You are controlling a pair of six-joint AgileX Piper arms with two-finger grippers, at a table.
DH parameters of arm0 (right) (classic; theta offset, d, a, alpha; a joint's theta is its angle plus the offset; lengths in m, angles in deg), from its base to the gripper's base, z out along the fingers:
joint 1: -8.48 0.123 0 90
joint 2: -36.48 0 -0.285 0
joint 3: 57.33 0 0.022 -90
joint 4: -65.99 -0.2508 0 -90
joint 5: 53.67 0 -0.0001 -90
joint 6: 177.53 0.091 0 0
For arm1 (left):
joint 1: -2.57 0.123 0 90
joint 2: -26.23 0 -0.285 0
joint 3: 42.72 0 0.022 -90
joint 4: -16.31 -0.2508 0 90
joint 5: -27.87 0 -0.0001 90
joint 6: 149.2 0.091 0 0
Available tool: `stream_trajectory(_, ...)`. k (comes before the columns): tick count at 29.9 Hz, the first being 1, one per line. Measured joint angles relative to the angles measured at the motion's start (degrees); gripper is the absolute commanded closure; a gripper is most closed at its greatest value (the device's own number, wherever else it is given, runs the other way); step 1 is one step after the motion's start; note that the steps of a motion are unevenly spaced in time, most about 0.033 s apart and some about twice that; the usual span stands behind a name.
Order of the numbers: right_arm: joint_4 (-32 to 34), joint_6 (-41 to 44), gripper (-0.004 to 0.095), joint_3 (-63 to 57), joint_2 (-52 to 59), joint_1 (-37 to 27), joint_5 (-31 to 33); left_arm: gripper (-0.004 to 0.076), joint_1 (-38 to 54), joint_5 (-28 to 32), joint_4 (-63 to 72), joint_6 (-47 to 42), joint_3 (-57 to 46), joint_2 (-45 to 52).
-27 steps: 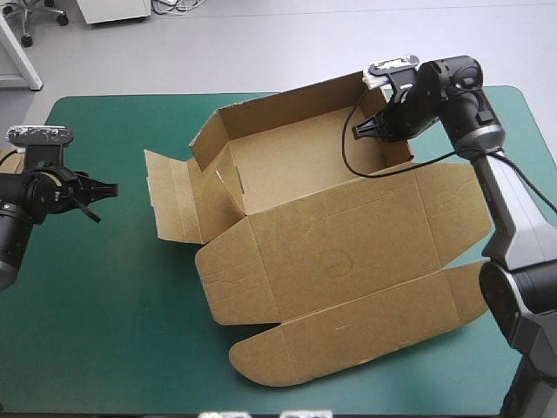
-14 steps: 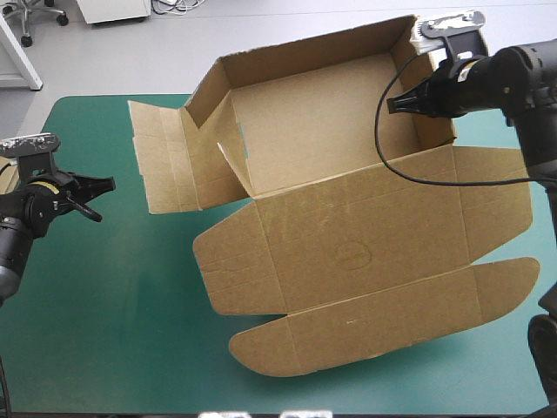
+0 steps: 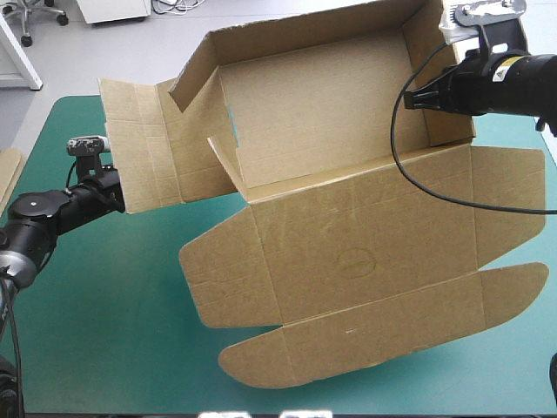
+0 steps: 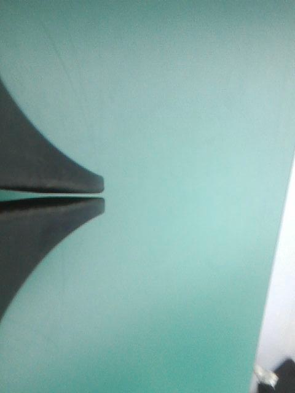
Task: Fold the box
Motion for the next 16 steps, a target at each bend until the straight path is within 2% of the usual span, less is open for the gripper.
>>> stream_trajectory(5,-0.2,0.1,0.0927,0.0,1.7,0.0,0.0,0.0710,0.0,-10.1,16.6,12.0,0.0,-3.6)
stream_trajectory(11,-0.9,0.2,0.0927,-2.6,2.6,0.0,0.0,0.0710,0.0,-26.9,24.8,16.6,0.6,-7.9)
stream_trajectory(16,-0.2,-0.3,0.0927,-7.7,2.6,0.0,0.0,0.0710,0.0,-30.0,25.7,16.5,1.5,-8.3)
